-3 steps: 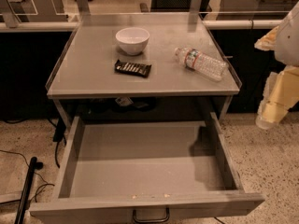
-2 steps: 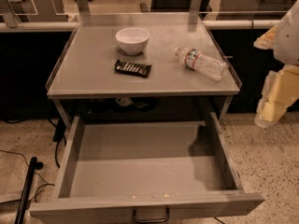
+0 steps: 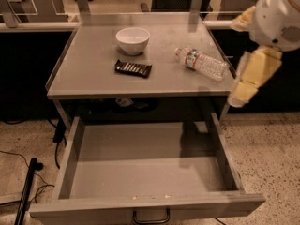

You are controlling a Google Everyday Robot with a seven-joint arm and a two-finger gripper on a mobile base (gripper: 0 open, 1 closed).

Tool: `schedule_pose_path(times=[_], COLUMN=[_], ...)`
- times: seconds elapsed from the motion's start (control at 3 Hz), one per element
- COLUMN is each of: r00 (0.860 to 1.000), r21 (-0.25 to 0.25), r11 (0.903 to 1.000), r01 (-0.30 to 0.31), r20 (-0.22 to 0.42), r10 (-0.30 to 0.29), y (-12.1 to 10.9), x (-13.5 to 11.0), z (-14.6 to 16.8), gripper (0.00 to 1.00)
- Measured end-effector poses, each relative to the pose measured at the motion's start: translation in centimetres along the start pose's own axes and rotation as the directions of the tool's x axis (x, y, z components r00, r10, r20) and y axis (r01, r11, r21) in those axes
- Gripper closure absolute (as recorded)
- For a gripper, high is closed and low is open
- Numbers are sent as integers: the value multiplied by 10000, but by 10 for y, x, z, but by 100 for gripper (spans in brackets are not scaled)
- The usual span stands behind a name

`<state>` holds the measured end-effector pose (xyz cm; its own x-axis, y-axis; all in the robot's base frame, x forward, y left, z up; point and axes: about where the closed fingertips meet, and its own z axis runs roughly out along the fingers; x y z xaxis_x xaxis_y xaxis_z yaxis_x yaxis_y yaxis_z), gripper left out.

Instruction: Place rxbar chocolate into top drawer

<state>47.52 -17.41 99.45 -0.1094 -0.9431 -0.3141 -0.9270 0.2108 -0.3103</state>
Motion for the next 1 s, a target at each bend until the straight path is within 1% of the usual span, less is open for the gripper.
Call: schedule_pose_path(times=[0.33, 0.67, 1.0], r00=[9790, 9366, 9365], r21=[18, -268, -206], r11=[9993, 9966, 9971], r01=[-383, -776, -738], r20=[2003, 3408, 3424], r10=[371, 821, 764], y=[-17, -25, -25], x=[-34, -67, -70], z=[3, 7, 8], gripper=[0, 0, 0])
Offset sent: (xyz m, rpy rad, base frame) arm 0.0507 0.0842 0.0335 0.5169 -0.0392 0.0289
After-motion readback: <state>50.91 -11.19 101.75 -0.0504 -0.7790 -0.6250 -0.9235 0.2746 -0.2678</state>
